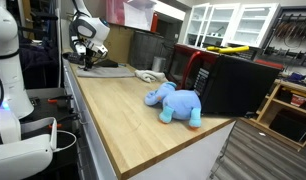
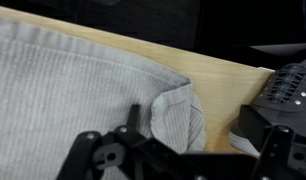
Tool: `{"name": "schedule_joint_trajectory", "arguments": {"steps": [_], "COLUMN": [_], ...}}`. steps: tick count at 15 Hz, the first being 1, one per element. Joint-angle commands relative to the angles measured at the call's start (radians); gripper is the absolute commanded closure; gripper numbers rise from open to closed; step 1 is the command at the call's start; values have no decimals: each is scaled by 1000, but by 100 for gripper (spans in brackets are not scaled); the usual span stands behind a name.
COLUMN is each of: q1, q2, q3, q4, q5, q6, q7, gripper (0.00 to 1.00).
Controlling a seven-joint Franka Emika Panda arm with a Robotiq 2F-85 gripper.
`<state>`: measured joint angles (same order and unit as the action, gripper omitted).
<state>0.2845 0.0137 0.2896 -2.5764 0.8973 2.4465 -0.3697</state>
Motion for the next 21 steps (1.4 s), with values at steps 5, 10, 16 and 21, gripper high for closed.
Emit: {"name": "schedule_joint_trajectory", "arguments": {"steps": [5,10,16,21], "q1": [20,21,17,-1], "q2": [-34,-35,-43,-81], "q3": [20,17,13,-10], "q4": [2,6,7,-5], "q5": [62,63,56,16], "q6": [-26,-24,-28,-28], "q7": [-11,-19,-22,-17], "gripper": [11,57,99,99]}}
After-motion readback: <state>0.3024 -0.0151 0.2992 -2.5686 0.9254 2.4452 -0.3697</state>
